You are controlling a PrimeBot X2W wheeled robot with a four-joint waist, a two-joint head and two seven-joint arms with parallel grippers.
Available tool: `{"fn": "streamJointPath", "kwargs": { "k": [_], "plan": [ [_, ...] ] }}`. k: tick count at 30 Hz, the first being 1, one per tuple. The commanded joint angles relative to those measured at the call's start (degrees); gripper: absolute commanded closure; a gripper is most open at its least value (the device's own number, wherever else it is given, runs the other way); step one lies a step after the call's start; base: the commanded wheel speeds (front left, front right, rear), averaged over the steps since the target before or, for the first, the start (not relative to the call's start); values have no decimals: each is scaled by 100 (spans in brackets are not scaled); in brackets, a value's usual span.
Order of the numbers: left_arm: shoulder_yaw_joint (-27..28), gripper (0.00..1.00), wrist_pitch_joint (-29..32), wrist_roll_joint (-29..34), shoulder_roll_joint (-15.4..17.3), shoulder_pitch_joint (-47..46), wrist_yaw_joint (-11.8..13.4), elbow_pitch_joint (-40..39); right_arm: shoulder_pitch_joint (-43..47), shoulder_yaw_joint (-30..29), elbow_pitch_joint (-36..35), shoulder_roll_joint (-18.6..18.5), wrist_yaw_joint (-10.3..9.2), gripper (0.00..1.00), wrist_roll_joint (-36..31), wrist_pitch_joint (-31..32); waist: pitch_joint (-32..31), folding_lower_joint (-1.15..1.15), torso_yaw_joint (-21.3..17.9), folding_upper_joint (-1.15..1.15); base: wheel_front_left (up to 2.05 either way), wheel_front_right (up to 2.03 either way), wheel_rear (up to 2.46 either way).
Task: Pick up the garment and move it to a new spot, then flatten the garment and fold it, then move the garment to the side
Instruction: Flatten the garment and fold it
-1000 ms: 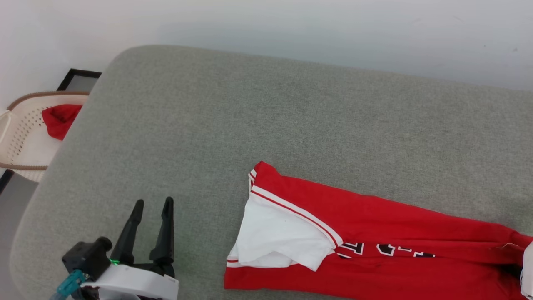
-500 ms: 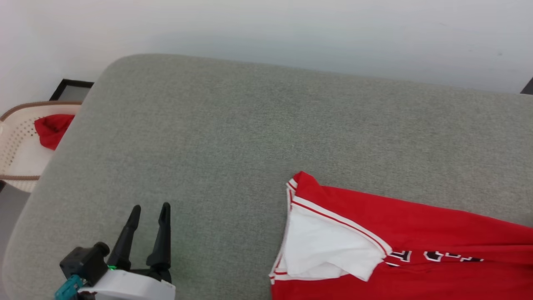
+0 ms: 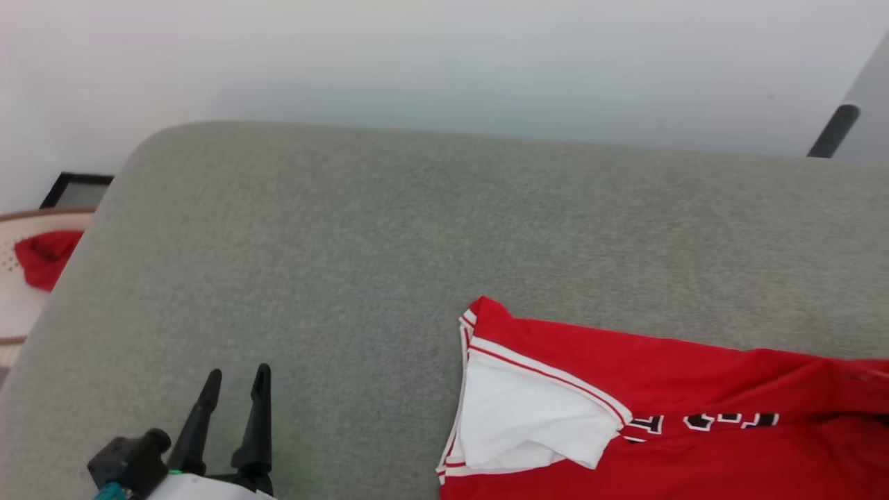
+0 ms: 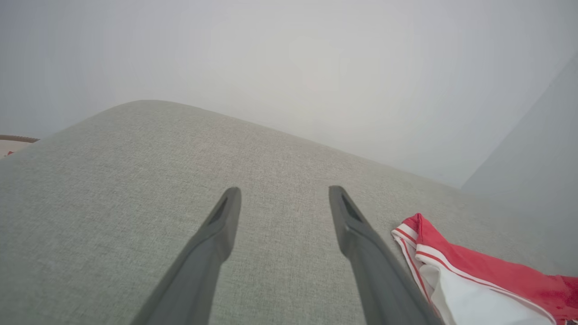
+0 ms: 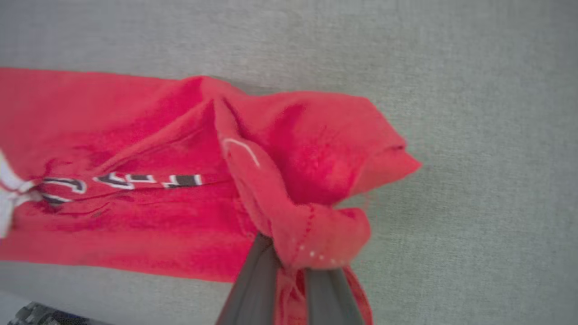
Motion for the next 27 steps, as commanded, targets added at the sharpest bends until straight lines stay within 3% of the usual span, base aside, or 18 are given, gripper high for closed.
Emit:
{"fn": "streamJointPath", "kwargs": {
  "k": [1,8,13,19,27],
  "plan": [
    [13,0,8,16,5,92,-13,4,68,21,-203,24,-6,100,94,36,-120,0,-117,0,0,0,0],
    [-37,0,8,30,-46,146,-13,31,302,377,-1757,353,-6,100,380,411,-278,0,-193,0,0,0,0],
    [-188,0,8,-4,-71,44,-14,96,71,876,-2285,702,-6,100,350,471,-315,0,-68,0,0,0,0],
    [-427,0,8,-51,-122,-123,-14,174,-322,1642,-2205,1151,-6,100,220,270,-256,0,240,0,0,0,0],
    [-693,0,8,-87,-214,-343,-14,264,-978,2539,-1306,1581,-6,100,49,-297,-120,0,735,0,0,0,0]
  ]
}}
